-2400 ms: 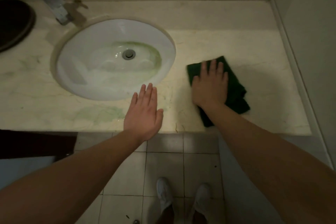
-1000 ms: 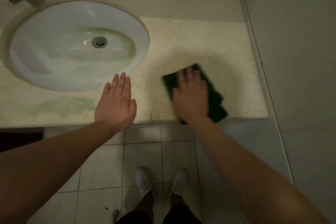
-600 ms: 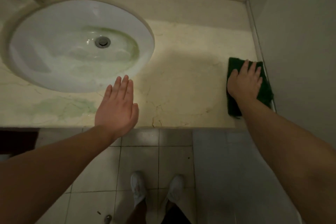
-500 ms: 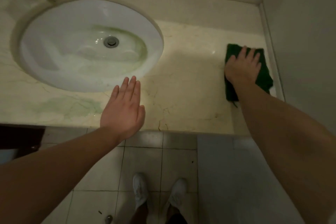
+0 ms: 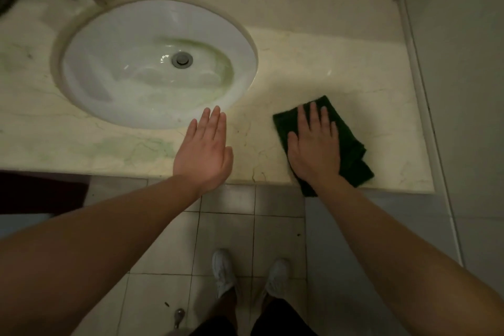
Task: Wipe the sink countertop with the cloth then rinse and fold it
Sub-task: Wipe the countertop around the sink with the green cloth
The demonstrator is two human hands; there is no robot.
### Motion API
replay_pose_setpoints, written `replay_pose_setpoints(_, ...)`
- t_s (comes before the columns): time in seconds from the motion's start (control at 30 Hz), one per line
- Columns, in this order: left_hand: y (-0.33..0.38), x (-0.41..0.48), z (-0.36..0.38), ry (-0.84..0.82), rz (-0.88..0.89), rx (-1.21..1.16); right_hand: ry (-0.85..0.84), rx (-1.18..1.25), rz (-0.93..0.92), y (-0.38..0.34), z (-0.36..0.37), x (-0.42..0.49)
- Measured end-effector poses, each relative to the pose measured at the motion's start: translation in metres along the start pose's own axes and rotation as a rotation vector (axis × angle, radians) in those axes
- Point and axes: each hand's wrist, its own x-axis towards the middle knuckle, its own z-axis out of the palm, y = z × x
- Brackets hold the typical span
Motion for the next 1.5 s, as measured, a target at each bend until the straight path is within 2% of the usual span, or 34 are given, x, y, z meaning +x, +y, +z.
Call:
replay_pose_setpoints(0.1, 0.0, 0.0, -0.004, -0.035, 0.004, -0.085, -0.054, 0.126, 0.063, -0.037, -0.004, 0.026)
replay_pose_setpoints(0.17, 0.006, 0.004, -0.013, -0.054, -0.064, -0.211, -0.106, 0.302, 0.045, -0.055, -0.02, 0.044)
replay_pose_setpoints(0.23, 0.018, 0.003, -0.023, 0.011, -0.139, -0.24, -0.166, 0.537, -0.008, -0.055, -0.038, 0.045)
replay_pose_setpoints(0.3, 0.045, 0.004, -0.03, 0.084, -0.107, -0.233, -0.067, 0.669, 0.006, -0.034, -0.048, 0.027)
replay_pose_setpoints(0.43, 0.129, 0.044, -0.033, 0.043, 0.004, -0.222, 0.048, 0.545, 0.192, 0.027, -0.035, -0.001)
replay_pose_setpoints(0.57, 0.167, 0.085, -0.001, -0.062, -0.035, -0.116, 0.13, 0.485, 0.177, 0.06, -0.01, 0.0)
replay_pose_setpoints(0.7, 0.145, 0.071, 0.012, -0.112, 0.022, 0.005, 0.157, 0.348, 0.108, 0.059, 0.0, 0.008)
replay_pose_setpoints(0.8, 0.11, 0.044, 0.002, -0.14, 0.096, 0.101, 0.089, 0.225, 0.006, 0.03, 0.002, 0.006)
replay_pose_setpoints(0.97, 0.008, -0.006, -0.018, -0.142, -0.029, 0.134, 0.014, 0.113, -0.111, -0.034, 0.01, -0.012)
replay_pose_setpoints(1.03, -0.006, -0.011, -0.021, -0.145, -0.098, 0.154, 0.023, 0.084, -0.107, -0.037, 0.014, -0.014)
replay_pose_setpoints(1.1, 0.01, -0.003, -0.016, -0.126, -0.13, 0.141, 0.055, 0.068, -0.09, -0.036, 0.016, -0.013)
replay_pose_setpoints(1.27, 0.053, 0.018, -0.005, -0.152, 0.008, 0.136, 0.063, 0.055, -0.053, -0.041, 0.02, -0.013)
replay_pose_setpoints(1.4, 0.005, 0.001, -0.006, -0.121, 0.224, 0.111, 0.06, 0.088, 0.037, -0.074, 0.02, -0.023)
replay_pose_setpoints(1.5, -0.051, -0.021, -0.015, -0.131, 0.259, 0.138, 0.052, 0.095, -0.028, -0.133, 0.025, -0.033)
